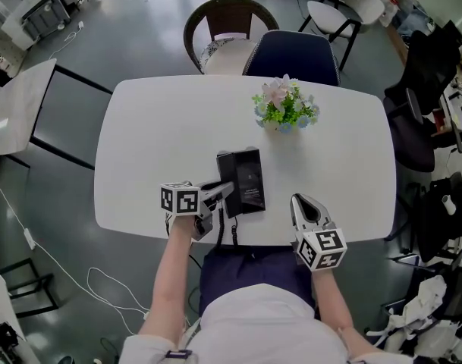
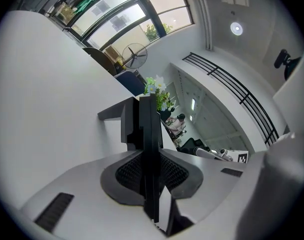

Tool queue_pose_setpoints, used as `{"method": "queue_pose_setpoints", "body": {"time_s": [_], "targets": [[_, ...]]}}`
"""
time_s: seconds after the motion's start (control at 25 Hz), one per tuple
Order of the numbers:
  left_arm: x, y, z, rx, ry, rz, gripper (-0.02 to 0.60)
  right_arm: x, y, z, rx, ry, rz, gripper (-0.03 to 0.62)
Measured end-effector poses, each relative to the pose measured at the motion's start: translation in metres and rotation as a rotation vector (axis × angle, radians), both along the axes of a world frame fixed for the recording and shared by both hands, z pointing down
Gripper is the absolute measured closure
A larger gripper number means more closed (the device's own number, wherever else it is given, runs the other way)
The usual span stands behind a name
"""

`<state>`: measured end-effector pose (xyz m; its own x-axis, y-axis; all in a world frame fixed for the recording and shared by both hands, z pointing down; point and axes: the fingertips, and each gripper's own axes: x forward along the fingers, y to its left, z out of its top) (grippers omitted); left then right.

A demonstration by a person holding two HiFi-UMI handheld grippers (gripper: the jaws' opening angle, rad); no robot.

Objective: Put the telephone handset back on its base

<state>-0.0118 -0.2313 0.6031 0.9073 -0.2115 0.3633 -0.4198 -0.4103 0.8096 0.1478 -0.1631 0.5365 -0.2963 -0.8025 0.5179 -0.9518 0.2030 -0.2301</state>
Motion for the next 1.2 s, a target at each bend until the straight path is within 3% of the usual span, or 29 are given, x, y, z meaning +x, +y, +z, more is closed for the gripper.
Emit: {"method": "queue_pose_setpoints", "body": {"time_s": [0.24, 0.76, 1.2], "targets": [[0.006, 0.000, 0.000, -0.030, -0.007, 0.077, 0.497, -0.005, -0.002, 0.003, -0.004, -0.003, -0.011, 0.551], [0.005, -0.001, 0.001, -0.011, -0.060, 0.061, 0.491, -0.008, -0.001, 0.006, -0.007, -0.004, -0.013, 0.551], [0.005, 0.002, 0.005, 0.184, -0.353, 0.018, 0.453, -0.005, 0.006, 0.007, -0.002, -0.001, 0.000, 0.551]]}}
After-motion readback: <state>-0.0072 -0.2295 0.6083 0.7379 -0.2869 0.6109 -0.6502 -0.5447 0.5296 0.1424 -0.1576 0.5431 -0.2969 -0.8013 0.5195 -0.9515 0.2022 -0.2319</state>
